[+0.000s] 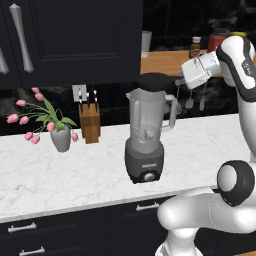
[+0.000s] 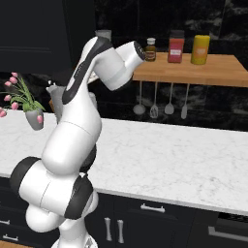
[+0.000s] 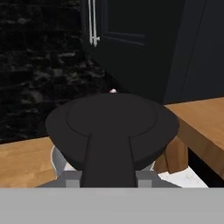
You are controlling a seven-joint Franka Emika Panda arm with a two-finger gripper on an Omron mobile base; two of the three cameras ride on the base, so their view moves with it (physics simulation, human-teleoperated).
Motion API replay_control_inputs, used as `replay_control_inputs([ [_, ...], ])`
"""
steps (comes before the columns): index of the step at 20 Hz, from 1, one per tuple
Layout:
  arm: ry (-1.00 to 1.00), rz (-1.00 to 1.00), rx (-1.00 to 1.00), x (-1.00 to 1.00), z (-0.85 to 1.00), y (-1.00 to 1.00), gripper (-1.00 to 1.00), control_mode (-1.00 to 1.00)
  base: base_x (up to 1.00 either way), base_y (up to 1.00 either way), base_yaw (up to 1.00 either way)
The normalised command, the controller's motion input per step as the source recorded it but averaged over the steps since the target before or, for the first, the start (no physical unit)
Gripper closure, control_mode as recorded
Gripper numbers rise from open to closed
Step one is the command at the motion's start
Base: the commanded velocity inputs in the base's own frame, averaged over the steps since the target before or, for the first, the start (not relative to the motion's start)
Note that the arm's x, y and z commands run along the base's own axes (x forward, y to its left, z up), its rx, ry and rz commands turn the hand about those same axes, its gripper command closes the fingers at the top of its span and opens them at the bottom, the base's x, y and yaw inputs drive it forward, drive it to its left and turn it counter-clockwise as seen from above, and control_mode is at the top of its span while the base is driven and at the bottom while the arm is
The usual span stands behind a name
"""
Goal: Close the lid blender by securely placing the lid on top.
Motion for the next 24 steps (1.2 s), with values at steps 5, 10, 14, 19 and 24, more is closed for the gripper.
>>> replay_control_inputs([
  [5, 0.00, -0.03, -0.05, 0.09, -0.05, 0.20, 1.00, -1.00, 0.00, 0.00, 0.00],
  [10, 0.00, -0.02, -0.05, 0.08, -0.05, 0.19, 1.00, -1.00, 0.00, 0.00, 0.00],
  [14, 0.00, -0.01, -0.01, 0.11, -0.04, 0.04, 1.00, -1.00, 0.00, 0.00, 0.00],
  [19, 0.00, 0.00, 0.00, 0.14, -0.02, 0.00, 1.00, -1.00, 0.00, 0.00, 0.00],
  [24, 0.00, 0.00, 0.00, 0.12, -0.05, 0.00, 1.00, -1.00, 0.00, 0.00, 0.00],
])
